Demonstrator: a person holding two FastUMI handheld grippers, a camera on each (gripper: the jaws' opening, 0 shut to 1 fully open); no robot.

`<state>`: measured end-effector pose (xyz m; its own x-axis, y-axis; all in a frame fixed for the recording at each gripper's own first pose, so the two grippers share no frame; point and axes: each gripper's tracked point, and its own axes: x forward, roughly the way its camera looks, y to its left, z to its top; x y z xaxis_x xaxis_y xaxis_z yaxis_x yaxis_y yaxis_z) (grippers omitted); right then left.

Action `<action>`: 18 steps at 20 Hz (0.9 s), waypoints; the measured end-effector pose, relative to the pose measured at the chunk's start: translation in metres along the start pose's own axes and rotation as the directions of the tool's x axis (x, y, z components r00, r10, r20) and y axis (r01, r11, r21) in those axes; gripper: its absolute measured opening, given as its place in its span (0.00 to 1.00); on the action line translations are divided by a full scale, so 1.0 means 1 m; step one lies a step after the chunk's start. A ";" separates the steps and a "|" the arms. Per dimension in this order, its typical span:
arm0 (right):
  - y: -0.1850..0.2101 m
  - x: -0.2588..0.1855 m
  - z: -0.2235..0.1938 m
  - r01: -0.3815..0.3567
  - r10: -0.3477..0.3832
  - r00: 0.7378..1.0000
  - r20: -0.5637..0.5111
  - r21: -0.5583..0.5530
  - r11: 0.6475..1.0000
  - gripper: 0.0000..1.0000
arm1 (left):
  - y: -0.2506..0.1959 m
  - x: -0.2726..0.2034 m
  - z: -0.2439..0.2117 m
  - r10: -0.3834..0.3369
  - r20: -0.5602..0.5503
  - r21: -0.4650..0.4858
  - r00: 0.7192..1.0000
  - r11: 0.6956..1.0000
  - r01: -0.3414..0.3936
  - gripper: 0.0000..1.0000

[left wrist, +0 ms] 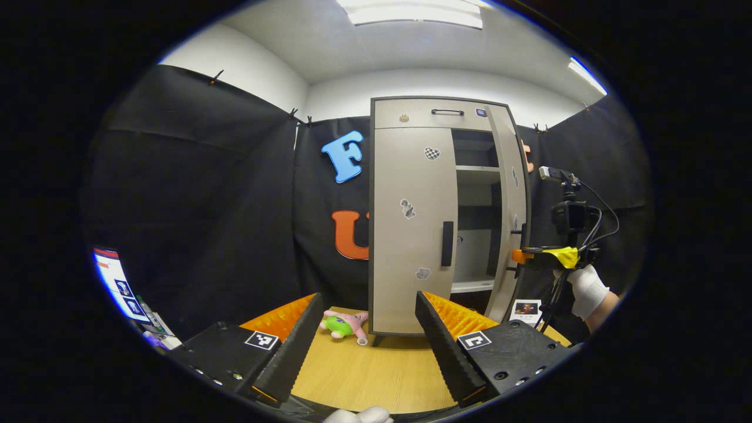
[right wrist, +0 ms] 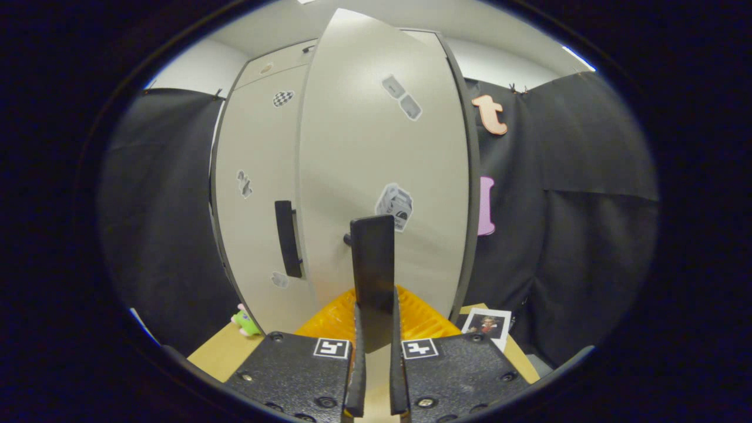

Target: Open the right door of the double-door shoe cabinet with the right hand, and open the left door with the left hand.

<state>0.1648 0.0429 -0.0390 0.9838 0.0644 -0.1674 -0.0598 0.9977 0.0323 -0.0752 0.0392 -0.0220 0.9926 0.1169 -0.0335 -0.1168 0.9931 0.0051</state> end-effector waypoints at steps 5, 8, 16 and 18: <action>-0.029 -0.019 -0.003 0.047 -0.047 0.999 0.014 0.000 0.999 0.17 | -0.019 0.001 -0.001 -0.058 0.003 0.004 0.998 0.998 0.058 0.95; -0.043 -0.026 -0.004 0.058 -0.058 0.998 0.016 -0.002 0.998 0.14 | -0.029 0.004 0.001 -0.091 0.001 0.004 0.996 0.996 0.091 0.95; -0.089 -0.039 -0.004 0.130 -0.130 0.991 0.030 -0.007 0.991 0.06 | -0.056 0.009 -0.003 -0.174 -0.007 0.003 0.985 0.985 0.174 0.95; -0.103 -0.041 -0.003 0.118 -0.118 0.992 0.041 0.009 0.993 0.04 | -0.063 0.012 -0.004 -0.189 -0.009 -0.003 0.982 0.982 0.189 0.95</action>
<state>0.1306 -0.0624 -0.0382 0.9901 -0.0546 -0.1294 0.0579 0.9981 0.0213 -0.0557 -0.0223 -0.0265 0.9964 -0.0730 -0.0426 0.0729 0.9973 -0.0042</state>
